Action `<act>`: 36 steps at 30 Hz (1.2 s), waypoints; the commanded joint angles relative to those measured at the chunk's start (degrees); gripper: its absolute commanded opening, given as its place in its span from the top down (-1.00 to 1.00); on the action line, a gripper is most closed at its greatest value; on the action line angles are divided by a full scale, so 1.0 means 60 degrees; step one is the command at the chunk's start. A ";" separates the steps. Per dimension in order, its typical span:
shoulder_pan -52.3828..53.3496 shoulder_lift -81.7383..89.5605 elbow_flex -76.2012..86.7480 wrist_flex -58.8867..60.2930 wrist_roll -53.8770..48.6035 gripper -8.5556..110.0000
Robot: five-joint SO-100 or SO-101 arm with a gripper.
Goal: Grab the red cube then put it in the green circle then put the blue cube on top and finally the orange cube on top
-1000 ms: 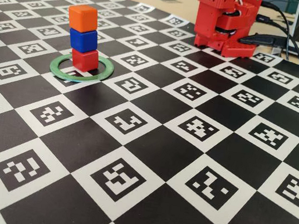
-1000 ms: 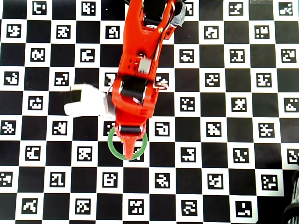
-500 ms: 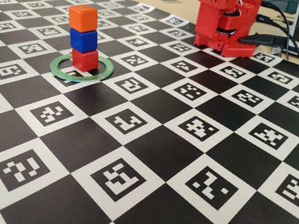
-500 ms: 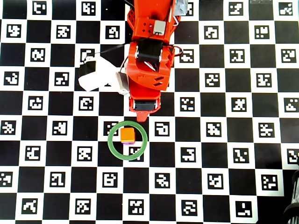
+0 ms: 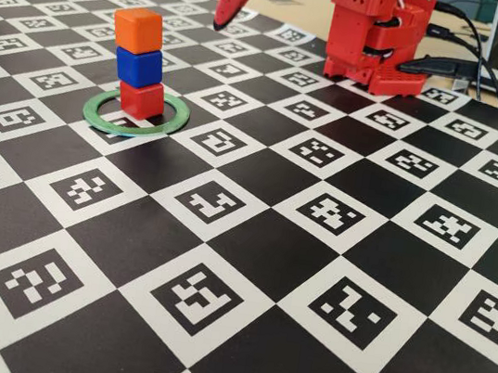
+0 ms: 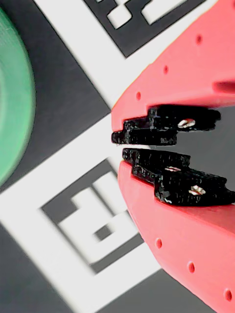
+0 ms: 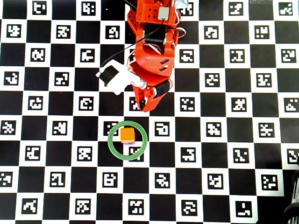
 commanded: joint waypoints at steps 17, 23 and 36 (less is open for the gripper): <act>-0.1157 0.4453 0.2080 0.4438 -0.1128 0.96; -0.1084 0.5581 0.3003 0.4995 -0.1421 0.96; -0.0952 0.7310 0.4453 0.5391 -0.1655 0.95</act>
